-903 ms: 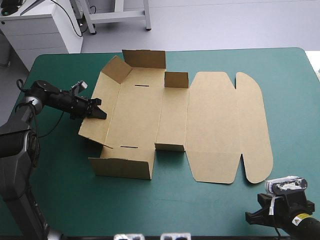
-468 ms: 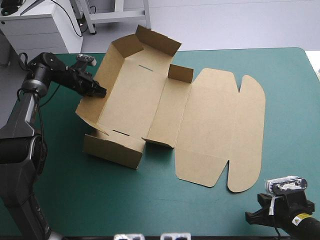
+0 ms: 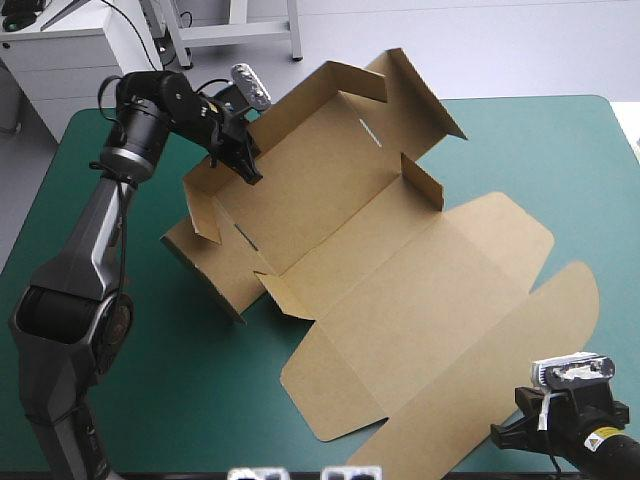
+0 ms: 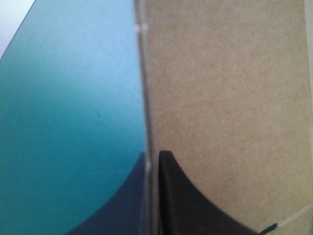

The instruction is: Fold the box

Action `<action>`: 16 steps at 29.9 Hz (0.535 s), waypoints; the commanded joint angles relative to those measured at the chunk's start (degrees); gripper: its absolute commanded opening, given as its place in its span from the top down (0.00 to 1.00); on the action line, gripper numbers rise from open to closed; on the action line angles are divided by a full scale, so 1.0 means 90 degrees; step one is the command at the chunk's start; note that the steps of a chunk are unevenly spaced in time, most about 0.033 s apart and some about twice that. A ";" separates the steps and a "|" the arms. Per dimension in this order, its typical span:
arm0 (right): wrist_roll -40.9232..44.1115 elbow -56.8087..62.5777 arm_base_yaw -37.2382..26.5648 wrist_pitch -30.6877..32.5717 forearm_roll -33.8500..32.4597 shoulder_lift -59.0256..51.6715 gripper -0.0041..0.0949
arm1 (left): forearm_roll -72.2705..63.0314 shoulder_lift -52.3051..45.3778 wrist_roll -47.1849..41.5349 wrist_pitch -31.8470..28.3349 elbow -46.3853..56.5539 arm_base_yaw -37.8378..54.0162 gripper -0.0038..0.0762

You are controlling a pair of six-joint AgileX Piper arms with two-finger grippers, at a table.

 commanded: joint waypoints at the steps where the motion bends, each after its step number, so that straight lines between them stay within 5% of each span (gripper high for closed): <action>1: -0.0012 -0.0165 0.0019 -0.0326 0.0109 0.0048 0.96 | 0.0537 -0.0438 0.0094 -0.0640 -0.0233 -0.0581 0.96; 16: -0.0012 -0.0165 0.0019 -0.0326 0.0109 0.0048 0.96 | 0.3274 -0.0438 0.0047 -0.1789 -0.0233 -0.2915 0.96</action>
